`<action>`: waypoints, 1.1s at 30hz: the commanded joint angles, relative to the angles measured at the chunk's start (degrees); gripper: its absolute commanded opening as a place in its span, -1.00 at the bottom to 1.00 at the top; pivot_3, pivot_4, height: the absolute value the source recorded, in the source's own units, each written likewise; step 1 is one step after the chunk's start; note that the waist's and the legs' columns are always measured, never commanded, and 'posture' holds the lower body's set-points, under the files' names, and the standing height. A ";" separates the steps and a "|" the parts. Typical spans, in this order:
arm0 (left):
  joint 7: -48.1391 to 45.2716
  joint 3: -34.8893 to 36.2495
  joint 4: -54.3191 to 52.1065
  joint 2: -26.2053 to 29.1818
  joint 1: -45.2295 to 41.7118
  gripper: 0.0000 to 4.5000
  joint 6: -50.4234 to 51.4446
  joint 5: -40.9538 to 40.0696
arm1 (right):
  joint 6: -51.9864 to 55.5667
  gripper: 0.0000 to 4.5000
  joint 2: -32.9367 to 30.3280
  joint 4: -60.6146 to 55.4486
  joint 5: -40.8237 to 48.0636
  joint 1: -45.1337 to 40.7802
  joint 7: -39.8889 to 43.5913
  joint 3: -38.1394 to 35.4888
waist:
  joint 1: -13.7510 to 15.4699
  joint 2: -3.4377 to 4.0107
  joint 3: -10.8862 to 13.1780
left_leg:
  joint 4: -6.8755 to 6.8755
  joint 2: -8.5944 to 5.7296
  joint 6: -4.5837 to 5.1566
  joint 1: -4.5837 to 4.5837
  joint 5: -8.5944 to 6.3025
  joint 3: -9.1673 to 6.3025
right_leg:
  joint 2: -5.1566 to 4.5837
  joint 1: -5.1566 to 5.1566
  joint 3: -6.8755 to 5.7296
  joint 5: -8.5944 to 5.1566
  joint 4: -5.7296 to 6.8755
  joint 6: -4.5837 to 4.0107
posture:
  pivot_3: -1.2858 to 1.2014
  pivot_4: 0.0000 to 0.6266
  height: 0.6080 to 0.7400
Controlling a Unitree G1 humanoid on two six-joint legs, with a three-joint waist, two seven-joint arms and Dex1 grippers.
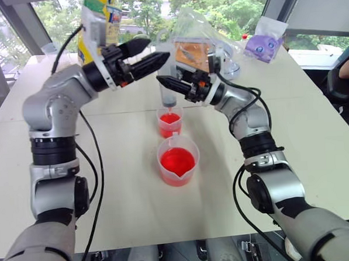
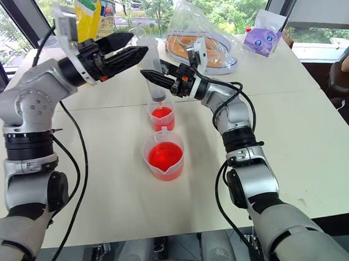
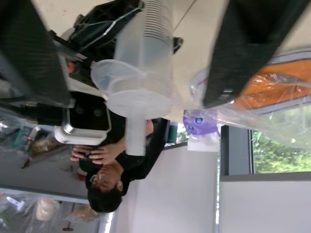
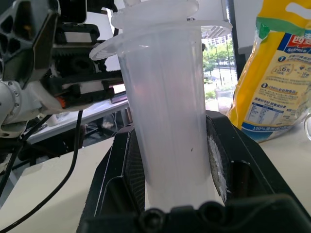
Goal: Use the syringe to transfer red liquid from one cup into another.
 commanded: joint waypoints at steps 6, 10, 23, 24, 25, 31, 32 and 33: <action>-7.27 5.49 -7.45 9.68 5.94 0.97 3.90 -6.61 | 0.20 -0.37 0.82 -3.33 0.85 0.33 -0.66 -0.02 | 0.10 0.01 0.01 | -0.01 0.00 -0.03 0.00 0.01 0.02 | -0.04 -0.01 0.01 0.00 -0.02 0.00 | 0.03 -0.52 1.00; -7.96 6.46 -10.42 12.45 10.21 0.97 5.84 -8.62 | 0.89 -0.37 0.46 -4.08 1.21 -0.13 -0.99 -0.45 | 0.26 0.01 0.01 | 0.00 -0.01 -0.01 0.00 0.00 -0.01 | -0.06 0.01 0.00 0.00 -0.01 0.00 | 0.03 -0.52 1.00; -8.61 6.50 -21.03 15.25 23.10 0.97 6.01 -11.43 | 53.51 -0.37 -12.27 -21.04 9.15 -12.86 -23.63 -7.37 | 0.23 0.04 0.02 | -0.13 0.01 -0.06 -0.05 0.00 -0.10 | -0.36 -0.09 0.01 -0.02 -0.05 -0.19 | 0.03 -0.52 1.00; -8.53 6.47 -21.45 15.14 23.70 0.97 5.87 -11.43 | 60.17 -0.37 -13.57 -21.05 8.96 -14.14 -26.59 -8.50 | 0.21 0.03 0.02 | -0.13 0.01 -0.06 -0.05 0.00 -0.11 | -0.39 -0.09 0.00 -0.09 -0.07 -0.33 | 0.03 -0.52 1.00; -8.56 6.40 -21.79 15.08 24.26 0.97 5.72 -11.40 | 65.89 -0.37 -15.09 -21.14 8.47 -14.71 -28.72 -9.09 | 0.22 0.03 0.02 | -0.16 0.00 -0.06 -0.05 0.00 -0.11 | -0.43 -0.09 -0.01 -0.09 -0.08 -0.38 | 0.03 -0.52 1.00; -8.15 5.79 -23.45 14.59 26.15 0.97 5.17 -11.86 | 82.65 -0.37 -22.35 -24.98 6.48 -5.70 -34.32 -6.63 | 0.33 0.00 0.00 | -0.21 -0.08 -0.01 -0.11 -0.05 -0.12 | -0.61 -0.08 -0.04 -0.18 -0.22 -0.68 | 0.03 -0.52 1.00; -8.08 5.67 -23.61 14.55 26.32 0.97 5.07 -11.83 | 82.85 -0.37 -22.97 -25.32 6.43 -3.63 -34.95 -6.49 | 0.27 0.01 0.00 | -0.22 -0.11 0.00 -0.15 -0.05 -0.12 | -0.63 -0.12 -0.03 -0.18 -0.23 -0.68 | 0.03 -0.52 1.00; -8.00 5.57 -23.70 14.50 26.42 0.97 5.00 -11.81 | 82.85 -0.37 -23.32 -25.55 6.50 -1.85 -35.57 -6.40 | 0.25 0.02 0.01 | -0.23 -0.12 0.01 -0.18 -0.05 -0.10 | -0.63 -0.15 -0.03 -0.17 -0.23 -0.68 | 0.03 -0.52 1.00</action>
